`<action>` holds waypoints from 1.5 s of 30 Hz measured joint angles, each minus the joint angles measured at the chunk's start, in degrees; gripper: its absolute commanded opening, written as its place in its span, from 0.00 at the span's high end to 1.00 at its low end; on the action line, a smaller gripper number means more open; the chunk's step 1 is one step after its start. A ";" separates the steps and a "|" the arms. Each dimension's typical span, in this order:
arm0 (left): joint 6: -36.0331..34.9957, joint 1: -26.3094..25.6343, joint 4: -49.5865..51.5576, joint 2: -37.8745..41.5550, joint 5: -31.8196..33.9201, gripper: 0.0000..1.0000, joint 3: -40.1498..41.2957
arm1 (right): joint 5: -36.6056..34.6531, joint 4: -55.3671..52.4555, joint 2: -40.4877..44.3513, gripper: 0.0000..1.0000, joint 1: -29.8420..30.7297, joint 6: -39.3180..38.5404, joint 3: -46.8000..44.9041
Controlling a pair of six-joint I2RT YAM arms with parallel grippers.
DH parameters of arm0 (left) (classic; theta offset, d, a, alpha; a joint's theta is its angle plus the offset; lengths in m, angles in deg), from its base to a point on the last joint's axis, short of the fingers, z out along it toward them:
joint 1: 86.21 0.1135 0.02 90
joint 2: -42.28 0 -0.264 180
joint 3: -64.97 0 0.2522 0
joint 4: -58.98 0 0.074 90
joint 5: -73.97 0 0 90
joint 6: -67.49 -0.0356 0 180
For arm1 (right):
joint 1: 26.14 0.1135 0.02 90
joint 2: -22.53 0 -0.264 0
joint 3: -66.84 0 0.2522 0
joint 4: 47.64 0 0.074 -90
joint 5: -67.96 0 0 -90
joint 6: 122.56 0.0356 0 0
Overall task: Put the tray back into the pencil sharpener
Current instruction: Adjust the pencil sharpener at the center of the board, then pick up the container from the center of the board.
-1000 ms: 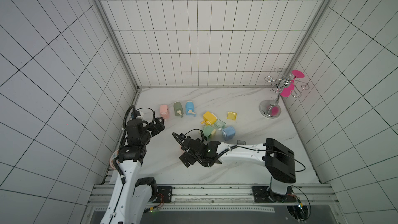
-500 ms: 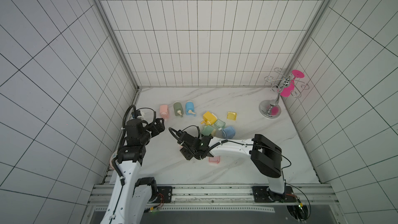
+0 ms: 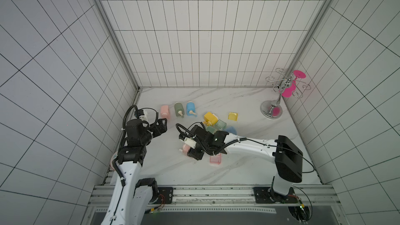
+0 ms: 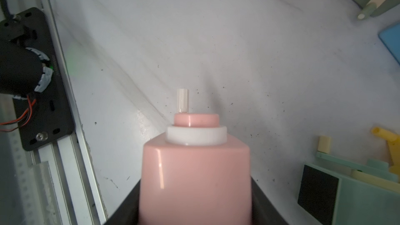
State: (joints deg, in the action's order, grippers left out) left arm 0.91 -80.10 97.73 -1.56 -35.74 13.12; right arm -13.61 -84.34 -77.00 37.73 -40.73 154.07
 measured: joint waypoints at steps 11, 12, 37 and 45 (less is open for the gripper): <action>-1.84 -0.04 -1.53 -0.24 -3.80 0.03 0.09 | 10.34 -1.27 0.50 0.76 -3.54 -22.03 -4.87; -1.92 -0.04 -1.64 -0.31 -3.91 0.03 0.09 | 10.69 -1.27 0.20 0.76 -3.61 -22.73 -4.87; -7.56 -5.11 -1.55 -0.17 -0.63 0.03 0.07 | 9.35 -0.24 -2.91 0.02 -3.48 -27.82 -5.31; -17.90 -13.31 -0.85 4.00 4.68 0.03 -1.09 | 8.11 6.67 15.58 0.06 -3.93 -18.97 -15.15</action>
State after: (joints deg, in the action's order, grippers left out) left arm -16.99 -93.42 96.88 2.44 -31.06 12.03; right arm -5.50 -77.68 -61.42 33.80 -59.70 138.92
